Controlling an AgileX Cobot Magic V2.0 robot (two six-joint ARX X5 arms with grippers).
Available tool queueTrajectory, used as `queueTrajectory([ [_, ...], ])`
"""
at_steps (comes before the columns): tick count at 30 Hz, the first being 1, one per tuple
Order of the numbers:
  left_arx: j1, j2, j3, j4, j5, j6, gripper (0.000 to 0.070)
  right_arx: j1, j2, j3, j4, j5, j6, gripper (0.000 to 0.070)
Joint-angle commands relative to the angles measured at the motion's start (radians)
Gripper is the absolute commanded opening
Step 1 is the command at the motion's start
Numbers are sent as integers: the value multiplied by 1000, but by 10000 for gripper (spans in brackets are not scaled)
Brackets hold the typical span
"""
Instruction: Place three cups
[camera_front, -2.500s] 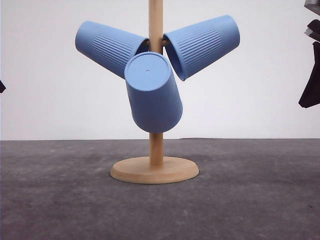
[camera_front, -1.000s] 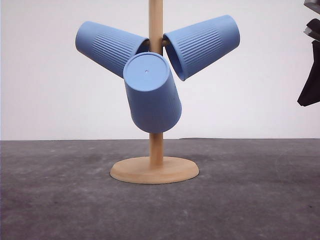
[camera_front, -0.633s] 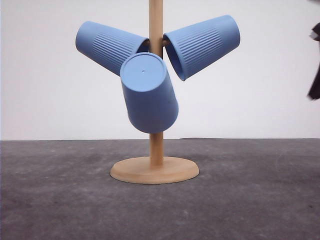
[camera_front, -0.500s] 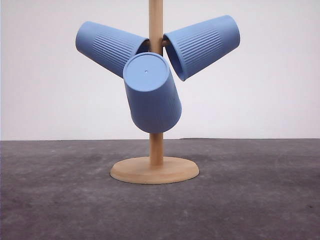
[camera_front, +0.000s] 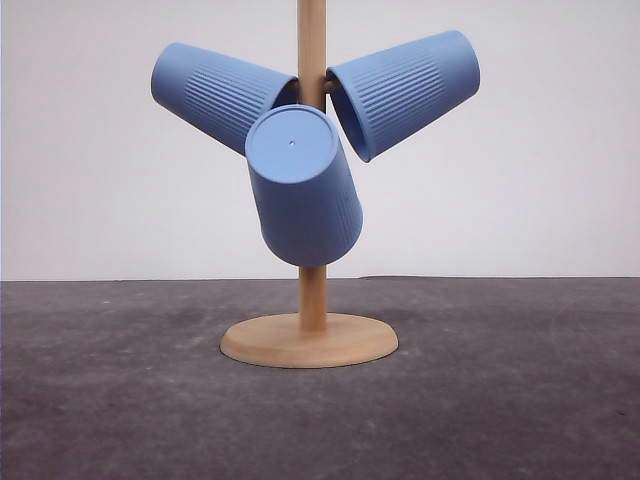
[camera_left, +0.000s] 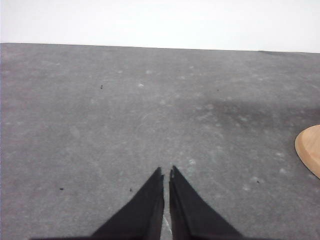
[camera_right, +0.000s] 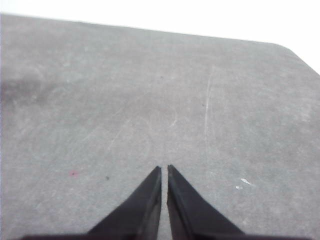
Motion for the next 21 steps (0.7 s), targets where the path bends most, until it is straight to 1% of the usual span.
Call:
queueTrajectory([
  [1, 0, -1, -14, -4, -3, 3, 0, -7, -15, -10, 12, -4, 18, 18],
  [8, 0, -1, -14, -4, -3, 3, 0, -13, -58, -45, 58, -18, 13, 18],
  [21, 0, -1, -14, -4, -3, 3, 0, -13, -58, -45, 55, -18, 15, 18],
])
